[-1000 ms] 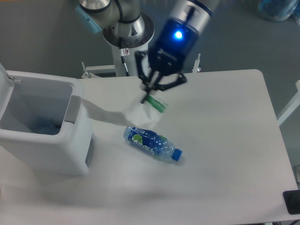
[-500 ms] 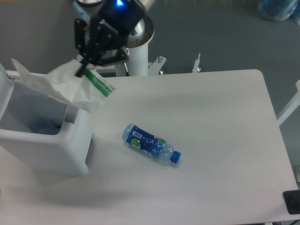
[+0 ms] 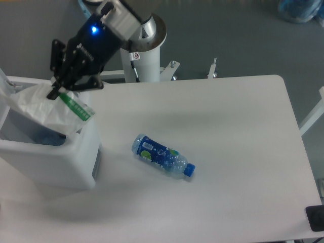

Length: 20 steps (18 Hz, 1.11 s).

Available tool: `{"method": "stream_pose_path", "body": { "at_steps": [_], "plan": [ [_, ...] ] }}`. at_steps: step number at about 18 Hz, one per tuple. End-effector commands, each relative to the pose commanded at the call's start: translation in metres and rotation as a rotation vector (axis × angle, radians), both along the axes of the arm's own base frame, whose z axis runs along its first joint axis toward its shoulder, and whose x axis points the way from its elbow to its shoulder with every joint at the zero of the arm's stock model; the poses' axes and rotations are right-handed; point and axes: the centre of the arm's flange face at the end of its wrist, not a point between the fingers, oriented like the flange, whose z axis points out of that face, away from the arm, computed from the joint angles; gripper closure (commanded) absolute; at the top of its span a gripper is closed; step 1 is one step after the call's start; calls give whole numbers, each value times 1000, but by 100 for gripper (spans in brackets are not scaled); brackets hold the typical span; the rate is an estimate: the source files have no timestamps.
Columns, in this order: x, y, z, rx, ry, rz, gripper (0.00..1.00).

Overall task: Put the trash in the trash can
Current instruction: 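Carry the wrapper over the white trash bin and lower it in, then open the gripper to drop the wrapper into the bin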

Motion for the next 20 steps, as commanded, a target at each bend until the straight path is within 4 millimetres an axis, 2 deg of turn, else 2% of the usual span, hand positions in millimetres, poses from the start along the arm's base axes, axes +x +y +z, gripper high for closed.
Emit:
{"method": "stream_pose_path", "body": {
  "at_steps": [3, 8, 9, 10, 11, 12, 13, 16, 20],
  "plan": [
    [20, 5, -1, -9, -6, -32, 100],
    [44, -1, -3, -26, -24, -48, 97],
    [45, -2, -7, -30, -27, -49, 87],
    [46, -3, -9, -34, -31, -49, 69],
    [46, -3, -14, -40, -36, -49, 44],
    [47, -3, -15, -42, -37, -50, 23],
    [46, -3, -16, -45, -36, -49, 10],
    [45, -6, -26, -80, -23, -32, 0],
    [39, -6, -27, -82, -24, -22, 0]
  ]
}}
